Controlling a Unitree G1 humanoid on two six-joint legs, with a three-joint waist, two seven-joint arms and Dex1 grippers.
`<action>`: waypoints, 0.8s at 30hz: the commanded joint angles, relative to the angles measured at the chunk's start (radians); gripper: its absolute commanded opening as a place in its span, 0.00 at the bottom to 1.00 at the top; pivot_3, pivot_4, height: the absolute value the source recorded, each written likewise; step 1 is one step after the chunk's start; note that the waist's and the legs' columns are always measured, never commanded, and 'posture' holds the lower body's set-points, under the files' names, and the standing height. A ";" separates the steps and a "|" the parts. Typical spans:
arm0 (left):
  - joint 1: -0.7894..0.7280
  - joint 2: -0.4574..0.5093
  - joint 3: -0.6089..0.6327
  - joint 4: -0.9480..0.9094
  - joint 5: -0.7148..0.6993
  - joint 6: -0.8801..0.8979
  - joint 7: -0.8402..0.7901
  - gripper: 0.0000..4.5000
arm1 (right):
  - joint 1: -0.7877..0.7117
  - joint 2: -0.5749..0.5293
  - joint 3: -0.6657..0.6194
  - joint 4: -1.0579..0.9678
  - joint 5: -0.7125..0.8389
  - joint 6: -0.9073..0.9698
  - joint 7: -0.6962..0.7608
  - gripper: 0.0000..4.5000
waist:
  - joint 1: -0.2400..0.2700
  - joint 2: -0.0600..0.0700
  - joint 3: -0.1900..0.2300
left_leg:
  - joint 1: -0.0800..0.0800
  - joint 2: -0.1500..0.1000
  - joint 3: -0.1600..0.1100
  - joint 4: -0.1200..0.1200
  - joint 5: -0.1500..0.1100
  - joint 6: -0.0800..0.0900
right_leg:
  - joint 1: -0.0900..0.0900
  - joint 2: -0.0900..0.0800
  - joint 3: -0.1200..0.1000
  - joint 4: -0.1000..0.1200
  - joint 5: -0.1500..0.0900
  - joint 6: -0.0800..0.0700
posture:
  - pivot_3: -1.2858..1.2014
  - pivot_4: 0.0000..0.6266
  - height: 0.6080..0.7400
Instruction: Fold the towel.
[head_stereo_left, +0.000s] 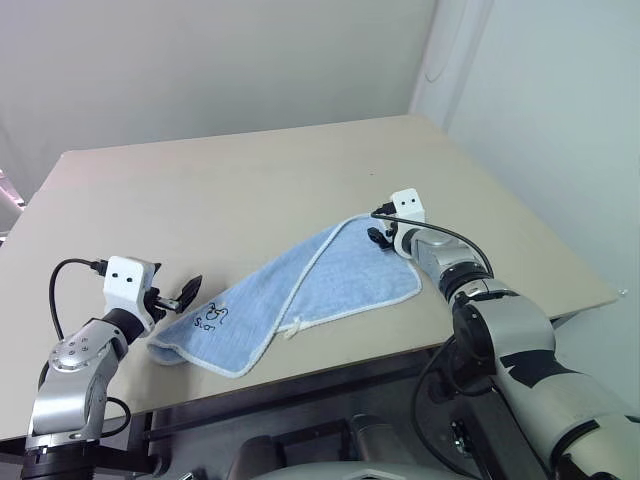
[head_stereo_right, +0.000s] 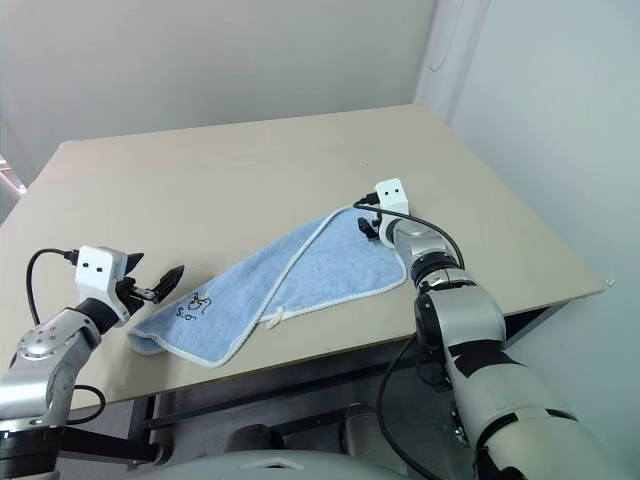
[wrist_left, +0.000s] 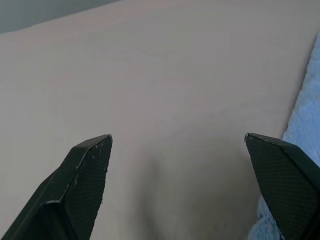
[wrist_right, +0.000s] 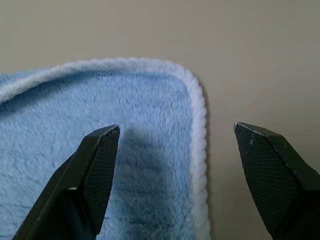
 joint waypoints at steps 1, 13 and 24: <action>0.003 0.001 0.023 -0.064 0.007 0.003 0.028 1.00 | -0.027 0.010 -0.036 0.001 -0.005 0.033 -0.021 0.85 | 0.000 0.000 0.000 | 0.000 0.000 0.000 0.000 0.000 0.000 | 0.000 0.000 0.000 0.000 0.000 0.000 | 0.52 0.00 0.92; 0.023 0.012 0.043 -0.101 0.016 0.017 0.050 1.00 | -0.050 0.039 -0.063 -0.007 -0.045 0.039 -0.012 0.24 | -0.003 0.000 0.000 | 0.000 0.000 0.000 0.000 0.000 0.000 | 0.000 0.000 0.000 0.000 0.000 0.000 | 0.52 0.00 0.92; 0.010 0.039 0.025 -0.071 0.024 0.010 0.004 1.00 | -0.051 -0.077 -0.058 -0.084 0.004 0.352 0.348 0.01 | 0.002 0.000 0.000 | 0.000 0.000 0.000 0.000 0.000 0.000 | 0.001 0.000 0.000 -0.001 0.000 0.000 | 0.52 0.00 0.92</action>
